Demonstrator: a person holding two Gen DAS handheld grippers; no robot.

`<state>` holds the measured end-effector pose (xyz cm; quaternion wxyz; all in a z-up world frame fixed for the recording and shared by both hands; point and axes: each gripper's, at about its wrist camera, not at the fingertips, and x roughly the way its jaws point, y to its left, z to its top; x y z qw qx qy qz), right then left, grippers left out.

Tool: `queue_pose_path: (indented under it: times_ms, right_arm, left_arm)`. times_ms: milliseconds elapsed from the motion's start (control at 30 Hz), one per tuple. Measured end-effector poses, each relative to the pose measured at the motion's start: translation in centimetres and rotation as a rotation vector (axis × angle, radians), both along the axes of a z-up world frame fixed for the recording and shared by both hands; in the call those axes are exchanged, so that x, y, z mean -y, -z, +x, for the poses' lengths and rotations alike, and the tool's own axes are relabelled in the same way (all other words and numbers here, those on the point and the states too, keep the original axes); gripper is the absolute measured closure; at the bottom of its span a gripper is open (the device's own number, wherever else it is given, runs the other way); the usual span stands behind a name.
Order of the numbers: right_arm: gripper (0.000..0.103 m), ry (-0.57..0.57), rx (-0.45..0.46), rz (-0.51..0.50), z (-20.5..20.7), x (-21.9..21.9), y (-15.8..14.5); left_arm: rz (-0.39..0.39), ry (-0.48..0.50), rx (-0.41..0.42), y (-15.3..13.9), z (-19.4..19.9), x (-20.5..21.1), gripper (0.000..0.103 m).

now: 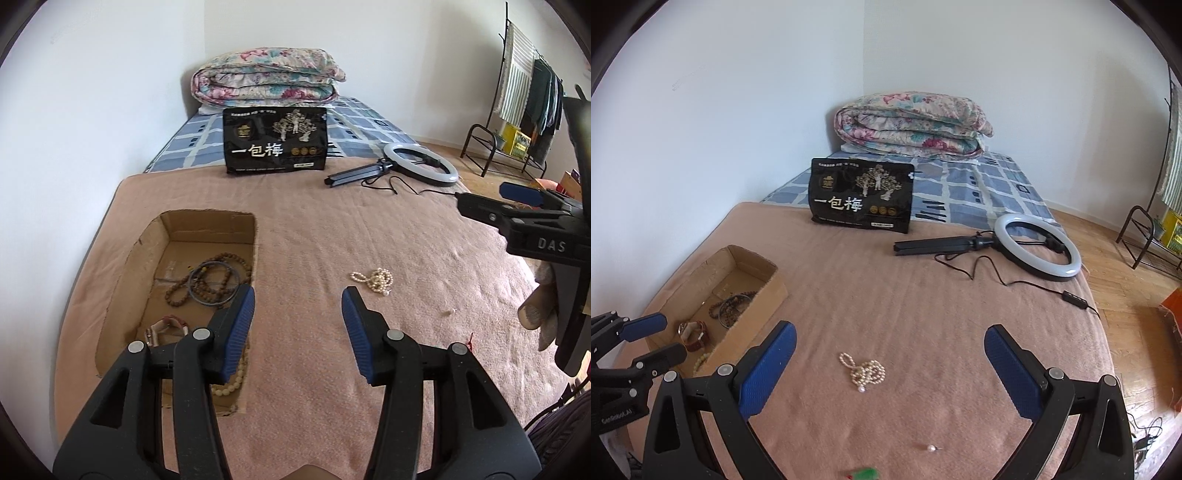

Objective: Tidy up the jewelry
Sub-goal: 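Withdraw both grippers from the box toward the white pearl necklace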

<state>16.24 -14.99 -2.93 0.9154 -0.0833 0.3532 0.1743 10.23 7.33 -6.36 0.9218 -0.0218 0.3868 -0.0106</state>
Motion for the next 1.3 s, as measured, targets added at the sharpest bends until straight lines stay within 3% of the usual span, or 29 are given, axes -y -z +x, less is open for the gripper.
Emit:
queue_pose_path:
  times_ms: [567, 1000, 1300]
  right_arm:
    - [0.001, 0.138, -0.042, -0.013, 0.0, 9.7, 2.6]
    - [0.013, 0.034, -0.224, 0.015, 0.4, 10.6, 6.7]
    - [0.03, -0.039, -0.317, -0.023, 0.3, 9.6, 9.9]
  left_arm:
    - [-0.058, 0.068, -0.063, 2.3, 2.9, 3.8, 0.053]
    - [-0.109, 0.105, -0.13, 4.6, 6.2, 5.7, 0.053]
    - [-0.141, 0.143, -0.191, 7.2, 8.6, 7.3, 0.054]
